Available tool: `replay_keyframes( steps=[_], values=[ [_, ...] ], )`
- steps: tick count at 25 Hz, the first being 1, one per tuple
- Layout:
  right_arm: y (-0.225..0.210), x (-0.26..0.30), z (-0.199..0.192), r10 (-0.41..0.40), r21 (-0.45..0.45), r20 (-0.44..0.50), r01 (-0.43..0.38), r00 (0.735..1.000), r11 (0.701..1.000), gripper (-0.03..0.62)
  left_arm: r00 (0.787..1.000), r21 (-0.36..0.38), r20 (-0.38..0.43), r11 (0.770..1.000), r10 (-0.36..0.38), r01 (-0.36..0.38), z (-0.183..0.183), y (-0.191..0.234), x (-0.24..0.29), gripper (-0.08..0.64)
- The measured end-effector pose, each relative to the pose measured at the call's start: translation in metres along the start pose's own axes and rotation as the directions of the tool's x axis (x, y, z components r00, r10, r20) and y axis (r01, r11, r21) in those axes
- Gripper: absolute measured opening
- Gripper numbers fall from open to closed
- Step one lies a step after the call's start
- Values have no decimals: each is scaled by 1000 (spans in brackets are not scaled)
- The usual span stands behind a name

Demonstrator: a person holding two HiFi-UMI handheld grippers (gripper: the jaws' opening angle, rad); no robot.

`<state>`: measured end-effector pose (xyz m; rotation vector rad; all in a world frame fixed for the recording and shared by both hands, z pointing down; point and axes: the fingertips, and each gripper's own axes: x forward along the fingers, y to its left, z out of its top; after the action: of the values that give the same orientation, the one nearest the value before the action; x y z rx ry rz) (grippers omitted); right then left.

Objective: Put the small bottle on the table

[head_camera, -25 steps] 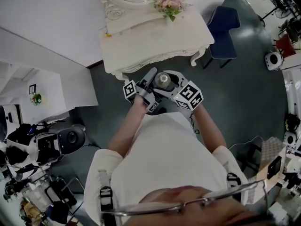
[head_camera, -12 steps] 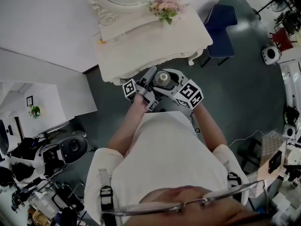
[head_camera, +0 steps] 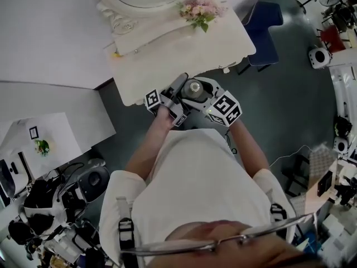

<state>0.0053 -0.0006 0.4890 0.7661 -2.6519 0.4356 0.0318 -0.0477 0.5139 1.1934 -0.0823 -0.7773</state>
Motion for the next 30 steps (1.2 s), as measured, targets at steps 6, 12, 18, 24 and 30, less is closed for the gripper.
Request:
replay_keyframes(
  steps=[6,12,18,24,30],
  values=[
    [-22,32,13,-35,24,-9,36,999,999,341,999,-29,-43,999,26,-28,36,-6,8,347],
    [-46,59,25,-103,34,-1,103,995,994,341,991,9,-110,998,69,-69,70,-15,13,347],
    [-65,73,25,-167,77,-4,167,986,983,341,985,-9,-143,995,96,-99,87,-13,9,347],
    [-85,78,22,-197,82,-21,198,980,977,341,983,-23,-159,996,87,-92,93,-14,13,347],
    [-100,83,23,-183,71,-28,185,983,980,341,987,-18,-137,997,78,-81,103,-17,22,347]
  ],
)
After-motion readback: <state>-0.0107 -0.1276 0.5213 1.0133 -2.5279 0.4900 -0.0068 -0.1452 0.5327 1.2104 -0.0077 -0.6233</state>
